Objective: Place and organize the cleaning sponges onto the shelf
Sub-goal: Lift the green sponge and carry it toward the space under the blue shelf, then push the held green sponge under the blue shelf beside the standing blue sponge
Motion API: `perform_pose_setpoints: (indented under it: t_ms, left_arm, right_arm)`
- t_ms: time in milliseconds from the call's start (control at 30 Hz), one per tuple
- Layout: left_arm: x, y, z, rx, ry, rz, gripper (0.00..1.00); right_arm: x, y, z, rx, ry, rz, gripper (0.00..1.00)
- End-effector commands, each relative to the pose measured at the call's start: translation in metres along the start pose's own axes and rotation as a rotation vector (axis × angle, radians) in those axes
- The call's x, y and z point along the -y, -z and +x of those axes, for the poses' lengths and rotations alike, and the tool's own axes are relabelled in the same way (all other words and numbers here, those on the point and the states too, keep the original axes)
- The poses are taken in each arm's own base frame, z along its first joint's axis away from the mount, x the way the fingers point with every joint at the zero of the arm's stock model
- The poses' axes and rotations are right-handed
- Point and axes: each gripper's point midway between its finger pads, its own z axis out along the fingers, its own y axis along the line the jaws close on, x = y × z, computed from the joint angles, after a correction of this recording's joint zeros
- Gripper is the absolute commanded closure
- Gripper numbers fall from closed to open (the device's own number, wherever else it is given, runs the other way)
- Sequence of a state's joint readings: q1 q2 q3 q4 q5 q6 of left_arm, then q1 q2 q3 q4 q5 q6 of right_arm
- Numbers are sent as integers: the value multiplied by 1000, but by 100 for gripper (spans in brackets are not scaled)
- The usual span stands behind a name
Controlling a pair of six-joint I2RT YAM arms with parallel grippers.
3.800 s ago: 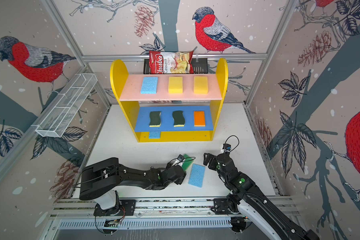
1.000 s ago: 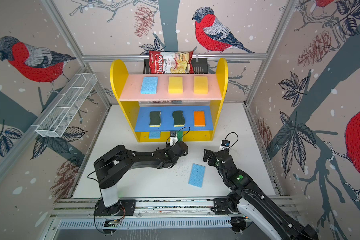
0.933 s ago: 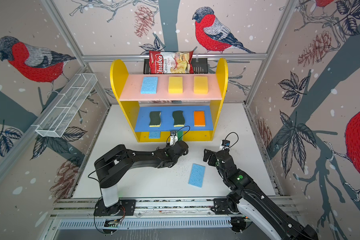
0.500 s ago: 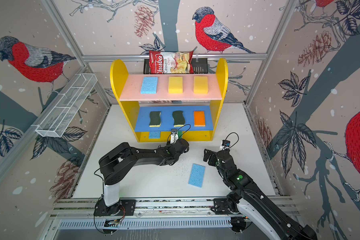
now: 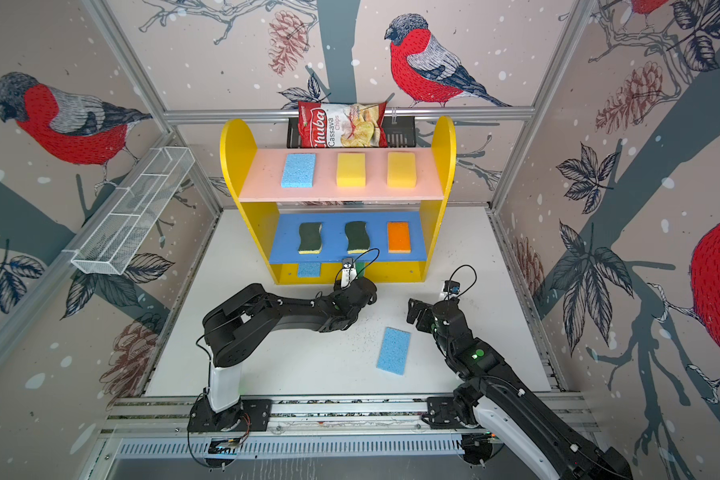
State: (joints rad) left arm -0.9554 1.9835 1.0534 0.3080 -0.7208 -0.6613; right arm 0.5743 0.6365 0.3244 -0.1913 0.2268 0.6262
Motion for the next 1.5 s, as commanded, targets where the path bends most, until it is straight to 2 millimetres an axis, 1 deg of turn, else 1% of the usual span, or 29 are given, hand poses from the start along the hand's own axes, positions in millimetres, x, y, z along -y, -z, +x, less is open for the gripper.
perform_pose_setpoints:
  t_ms: [0, 200, 300, 533, 667, 867, 1067, 1400, 1467]
  left_arm:
    - [2, -3, -11, 58, 12, -8, 40]
    - [3, -7, -9, 52, -3, -21, 40]
    - [1, -8, -8, 69, 8, -18, 40]
    - [1, -19, 0, 44, -11, -30, 39]
    - [0, -23, 2, 41, -11, -38, 39]
    - [-2, -25, 5, 36, -10, -48, 39]
    - [-5, -28, 13, 24, -13, -61, 38]
    - [-4, -33, 19, 3, -17, -77, 36]
    - [-7, -34, 21, -6, -16, -91, 35]
  right_arm:
    - [-4, 0, -4, 15, 11, -15, 2]
    - [-3, 1, -5, 17, 11, -15, 2]
    - [-2, 0, -4, 13, 9, -13, 2]
    - [-3, 0, -3, 12, 8, -18, 2]
    - [-2, 0, -3, 11, 8, -18, 2]
    - [-1, -1, 0, 6, 7, -14, 2]
    - [1, -1, 2, 3, 2, -15, 2]
    - [2, 1, 2, 5, -5, -15, 2]
    - [2, 1, 3, 3, -7, -15, 2]
